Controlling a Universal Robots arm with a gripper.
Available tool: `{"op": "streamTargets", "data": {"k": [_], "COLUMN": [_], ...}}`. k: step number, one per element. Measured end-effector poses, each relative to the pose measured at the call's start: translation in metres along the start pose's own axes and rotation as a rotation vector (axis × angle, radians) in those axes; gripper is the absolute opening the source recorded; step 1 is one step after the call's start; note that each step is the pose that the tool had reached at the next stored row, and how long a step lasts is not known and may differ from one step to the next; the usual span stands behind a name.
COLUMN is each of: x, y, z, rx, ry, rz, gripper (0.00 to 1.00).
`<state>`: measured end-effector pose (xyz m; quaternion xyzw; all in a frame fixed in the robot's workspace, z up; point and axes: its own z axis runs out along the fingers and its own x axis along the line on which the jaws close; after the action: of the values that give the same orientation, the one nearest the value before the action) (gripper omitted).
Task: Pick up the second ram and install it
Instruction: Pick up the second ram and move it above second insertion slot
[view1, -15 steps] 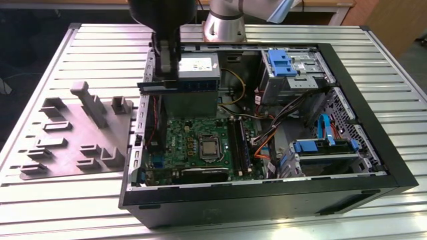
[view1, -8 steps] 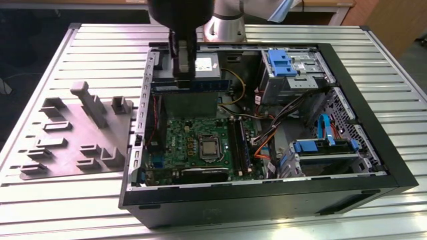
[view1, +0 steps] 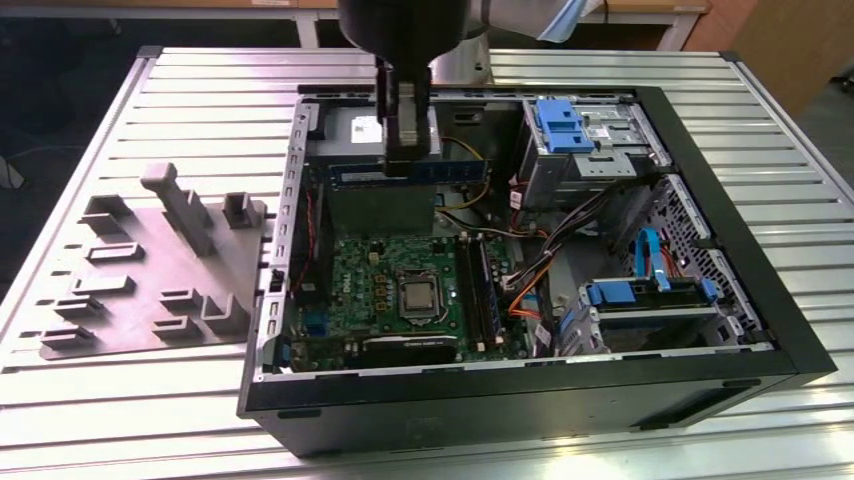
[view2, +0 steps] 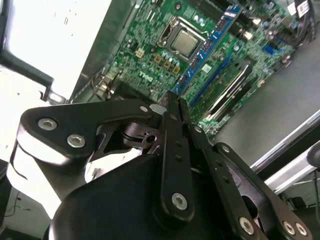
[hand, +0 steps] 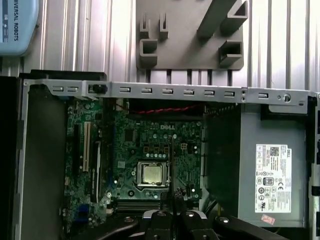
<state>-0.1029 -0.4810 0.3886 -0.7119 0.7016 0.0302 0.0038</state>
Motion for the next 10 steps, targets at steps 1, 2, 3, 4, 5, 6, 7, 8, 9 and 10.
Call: {"op": "streamTargets", "data": {"k": [1, 2, 3, 4, 5, 6, 7, 8, 9, 10], "x": [0.0001, 0.0001, 0.0002, 0.0003, 0.0003, 0.0004, 0.0005, 0.0006, 0.0007, 0.0008], "y": [-0.0028, -0.0053, -0.0068, -0.0077, -0.0084, -0.0091, -0.0097, -0.0105, -0.0113, -0.0121], "z": [0.0001, 0.0002, 0.0009, 0.002, 0.0035, 0.005, 0.0068, 0.0087, 0.0104, 0.0122], "rx": [0.0, 0.0, 0.0001, 0.0002, 0.0003, 0.0003, 0.0004, 0.0005, 0.0005, 0.0006], "ry": [0.0001, 0.0, -0.0001, -0.0002, -0.0002, -0.0002, -0.0003, -0.0003, -0.0004, -0.0004], "rz": [0.0, 0.0, 0.001, 0.003, 0.005, 0.007, 0.008, 0.01, 0.011, 0.012], "gripper": [0.13, 0.13, 0.13, 0.13, 0.13, 0.13, 0.13, 0.13, 0.13, 0.13]}}
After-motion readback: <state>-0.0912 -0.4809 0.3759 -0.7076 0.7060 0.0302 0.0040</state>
